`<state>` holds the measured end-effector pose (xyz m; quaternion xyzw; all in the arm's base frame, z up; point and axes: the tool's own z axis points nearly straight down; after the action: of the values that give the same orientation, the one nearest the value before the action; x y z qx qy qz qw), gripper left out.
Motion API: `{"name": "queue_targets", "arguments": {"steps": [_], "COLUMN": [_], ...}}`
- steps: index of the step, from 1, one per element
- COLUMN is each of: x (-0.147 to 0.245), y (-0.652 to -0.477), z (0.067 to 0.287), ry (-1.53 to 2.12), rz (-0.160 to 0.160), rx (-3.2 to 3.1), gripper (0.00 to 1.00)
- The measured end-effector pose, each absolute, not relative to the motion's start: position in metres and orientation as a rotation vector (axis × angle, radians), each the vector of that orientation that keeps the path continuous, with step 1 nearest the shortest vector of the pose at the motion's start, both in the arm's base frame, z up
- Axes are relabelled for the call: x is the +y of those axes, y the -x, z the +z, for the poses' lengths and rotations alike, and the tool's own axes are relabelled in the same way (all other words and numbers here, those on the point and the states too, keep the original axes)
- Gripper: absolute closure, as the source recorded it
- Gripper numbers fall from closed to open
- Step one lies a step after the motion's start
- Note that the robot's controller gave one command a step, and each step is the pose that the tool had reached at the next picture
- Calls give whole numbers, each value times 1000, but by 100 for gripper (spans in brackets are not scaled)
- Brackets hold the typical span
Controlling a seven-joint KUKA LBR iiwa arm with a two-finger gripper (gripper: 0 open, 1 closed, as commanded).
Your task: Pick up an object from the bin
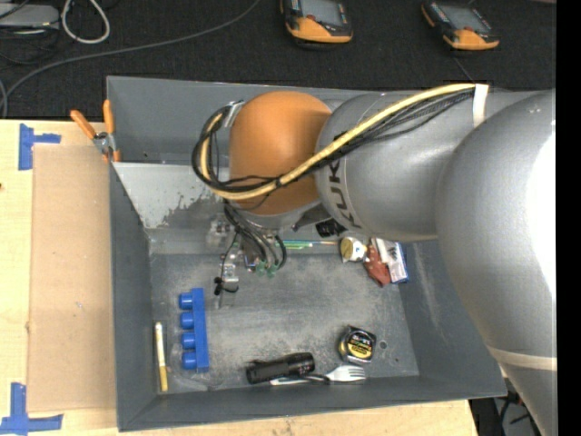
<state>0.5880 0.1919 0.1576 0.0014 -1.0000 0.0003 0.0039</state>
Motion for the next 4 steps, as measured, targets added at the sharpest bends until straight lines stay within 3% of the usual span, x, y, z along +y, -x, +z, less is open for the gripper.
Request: {"name": "queue_targets", "arguments": {"steps": [1,2,3,4], "x": [191,208,218,229], "y": [-590,-586,-569,-566], "z": [161,108,108,104], "ry": [3,-595,-961,-1612], "rz": [-1,-2,-2,-6], "rx": [-3140,-3085,-2988,-2695], "gripper": [0,0,0,0]}}
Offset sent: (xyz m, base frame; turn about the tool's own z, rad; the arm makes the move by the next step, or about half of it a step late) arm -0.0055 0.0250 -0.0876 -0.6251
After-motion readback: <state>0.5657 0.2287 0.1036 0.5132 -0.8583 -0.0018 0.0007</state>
